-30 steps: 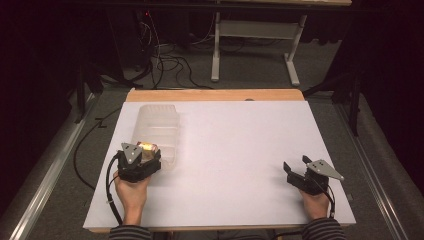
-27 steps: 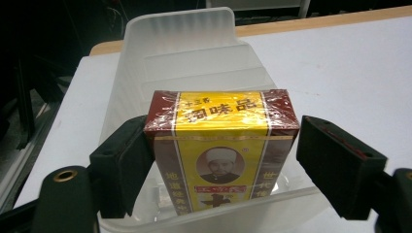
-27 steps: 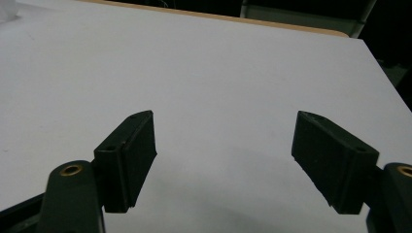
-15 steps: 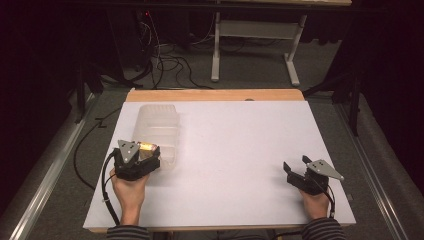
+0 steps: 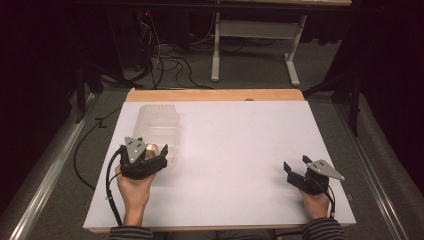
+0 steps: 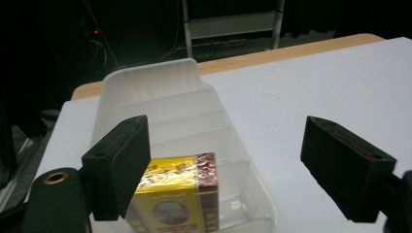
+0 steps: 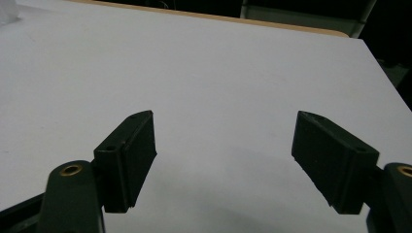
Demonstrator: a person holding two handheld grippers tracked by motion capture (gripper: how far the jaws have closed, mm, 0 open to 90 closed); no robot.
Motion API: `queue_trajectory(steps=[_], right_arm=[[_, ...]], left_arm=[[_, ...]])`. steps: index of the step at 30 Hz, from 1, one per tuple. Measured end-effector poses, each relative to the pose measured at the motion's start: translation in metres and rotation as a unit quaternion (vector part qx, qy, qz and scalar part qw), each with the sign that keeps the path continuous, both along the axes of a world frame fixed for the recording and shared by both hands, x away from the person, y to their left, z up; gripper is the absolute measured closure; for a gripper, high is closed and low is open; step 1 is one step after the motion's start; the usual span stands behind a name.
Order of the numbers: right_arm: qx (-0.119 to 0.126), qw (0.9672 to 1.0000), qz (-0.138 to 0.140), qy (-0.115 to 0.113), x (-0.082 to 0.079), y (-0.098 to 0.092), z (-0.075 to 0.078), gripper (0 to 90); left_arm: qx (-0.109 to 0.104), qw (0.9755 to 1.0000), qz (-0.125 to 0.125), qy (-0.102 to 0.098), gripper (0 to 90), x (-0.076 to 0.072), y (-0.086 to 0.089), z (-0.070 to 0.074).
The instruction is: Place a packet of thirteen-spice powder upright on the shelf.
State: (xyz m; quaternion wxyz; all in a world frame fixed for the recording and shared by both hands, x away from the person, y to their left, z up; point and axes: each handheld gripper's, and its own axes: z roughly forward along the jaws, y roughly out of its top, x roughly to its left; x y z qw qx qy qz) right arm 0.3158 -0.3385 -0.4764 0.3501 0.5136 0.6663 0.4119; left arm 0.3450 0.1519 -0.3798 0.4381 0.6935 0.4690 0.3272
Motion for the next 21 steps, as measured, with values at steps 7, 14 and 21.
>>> queue_trajectory(steps=[7, 14, 21], right_arm=[[0.002, 1.0, 0.0, 0.002, 0.0, 0.0, 0.0, 24.2], [0.001, 1.0, 0.0, 0.001, 0.0, 0.0, 0.0, 24.3], [0.0, 1.0, 0.0, 0.002, 0.0, 0.0, 0.0, 24.3]], left_arm=[[0.003, 0.9997, -0.025, 0.003, 18.8, -0.002, -0.013, 0.002], [-0.005, 0.9984, -0.056, 0.007, 18.9, 0.0, -0.028, 0.004], [-0.004, 0.9973, -0.072, 0.014, 19.1, -0.001, -0.039, 0.002]])
